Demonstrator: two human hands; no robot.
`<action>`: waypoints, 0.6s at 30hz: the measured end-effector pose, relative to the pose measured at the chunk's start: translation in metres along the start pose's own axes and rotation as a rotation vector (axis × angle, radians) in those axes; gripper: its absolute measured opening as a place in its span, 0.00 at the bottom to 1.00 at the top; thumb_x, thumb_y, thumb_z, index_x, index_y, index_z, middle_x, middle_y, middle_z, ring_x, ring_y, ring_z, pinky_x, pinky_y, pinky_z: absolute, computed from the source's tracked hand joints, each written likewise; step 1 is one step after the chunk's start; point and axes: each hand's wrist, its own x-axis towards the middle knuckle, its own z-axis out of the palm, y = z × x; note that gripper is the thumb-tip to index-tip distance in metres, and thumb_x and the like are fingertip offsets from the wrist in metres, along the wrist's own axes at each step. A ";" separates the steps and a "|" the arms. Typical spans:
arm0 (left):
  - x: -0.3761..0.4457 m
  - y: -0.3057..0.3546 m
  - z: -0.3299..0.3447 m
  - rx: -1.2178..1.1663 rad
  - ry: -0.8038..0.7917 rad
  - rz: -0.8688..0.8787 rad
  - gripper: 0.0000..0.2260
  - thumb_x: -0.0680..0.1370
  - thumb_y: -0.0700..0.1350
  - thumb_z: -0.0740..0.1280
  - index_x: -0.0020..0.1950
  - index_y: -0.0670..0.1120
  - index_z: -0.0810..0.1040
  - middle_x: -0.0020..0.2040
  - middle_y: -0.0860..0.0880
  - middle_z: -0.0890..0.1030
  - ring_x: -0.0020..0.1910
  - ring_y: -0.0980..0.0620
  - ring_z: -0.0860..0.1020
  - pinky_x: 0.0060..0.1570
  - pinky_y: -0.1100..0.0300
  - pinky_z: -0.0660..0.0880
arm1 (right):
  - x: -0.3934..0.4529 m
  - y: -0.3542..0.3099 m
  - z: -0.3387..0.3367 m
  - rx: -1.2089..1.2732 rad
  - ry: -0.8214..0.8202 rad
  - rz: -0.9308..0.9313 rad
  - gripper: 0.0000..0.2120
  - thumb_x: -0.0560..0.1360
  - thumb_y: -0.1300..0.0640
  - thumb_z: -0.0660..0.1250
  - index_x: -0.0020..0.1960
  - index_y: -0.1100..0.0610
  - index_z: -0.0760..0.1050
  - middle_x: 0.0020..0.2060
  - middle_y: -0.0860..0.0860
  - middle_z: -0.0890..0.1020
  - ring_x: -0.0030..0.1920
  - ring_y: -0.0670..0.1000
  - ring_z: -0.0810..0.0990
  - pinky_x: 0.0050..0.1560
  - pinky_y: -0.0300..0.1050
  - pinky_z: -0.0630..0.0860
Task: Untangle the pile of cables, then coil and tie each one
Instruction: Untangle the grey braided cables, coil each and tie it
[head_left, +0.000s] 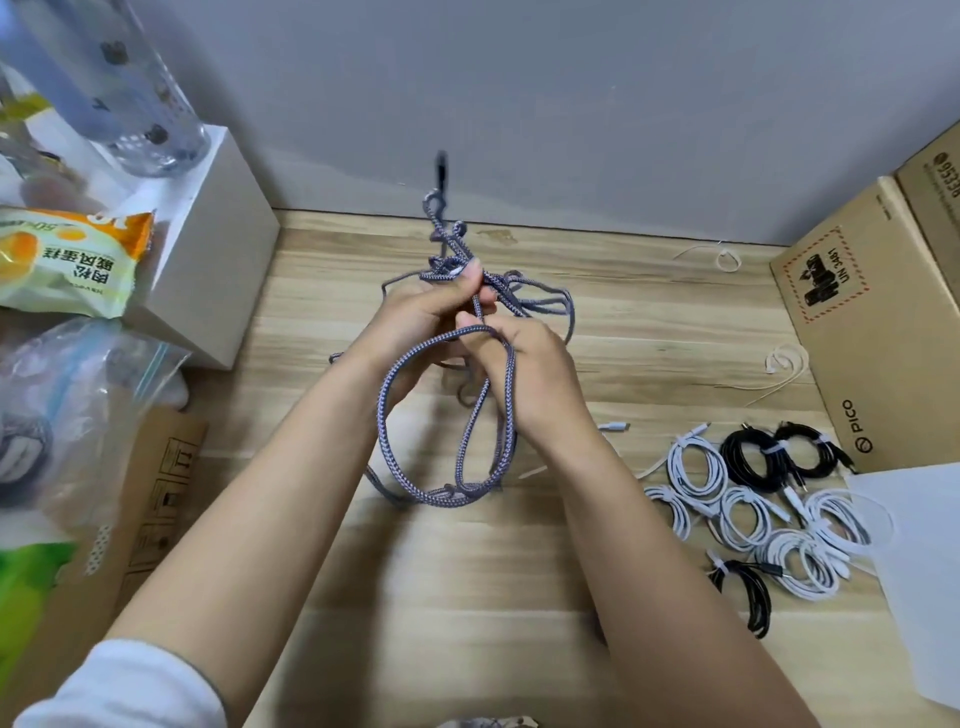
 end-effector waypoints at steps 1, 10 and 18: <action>-0.001 0.000 0.000 0.002 0.009 0.009 0.14 0.78 0.49 0.64 0.36 0.43 0.78 0.29 0.50 0.79 0.27 0.55 0.75 0.28 0.65 0.70 | 0.000 -0.003 -0.001 -0.016 0.008 -0.007 0.18 0.71 0.40 0.56 0.32 0.51 0.72 0.30 0.50 0.75 0.41 0.61 0.78 0.44 0.53 0.74; 0.009 0.006 -0.003 0.152 -0.017 0.090 0.07 0.76 0.44 0.68 0.44 0.45 0.70 0.36 0.49 0.76 0.32 0.55 0.75 0.28 0.65 0.71 | -0.001 0.005 -0.016 -0.140 -0.023 -0.068 0.21 0.75 0.48 0.64 0.27 0.53 0.63 0.24 0.50 0.66 0.35 0.59 0.71 0.38 0.49 0.68; 0.017 0.008 -0.001 -0.128 0.060 0.263 0.15 0.72 0.31 0.69 0.42 0.47 0.67 0.30 0.54 0.75 0.29 0.59 0.74 0.32 0.67 0.69 | -0.003 0.007 -0.015 -0.153 -0.209 -0.018 0.14 0.74 0.51 0.68 0.32 0.55 0.76 0.24 0.47 0.73 0.34 0.53 0.74 0.40 0.48 0.71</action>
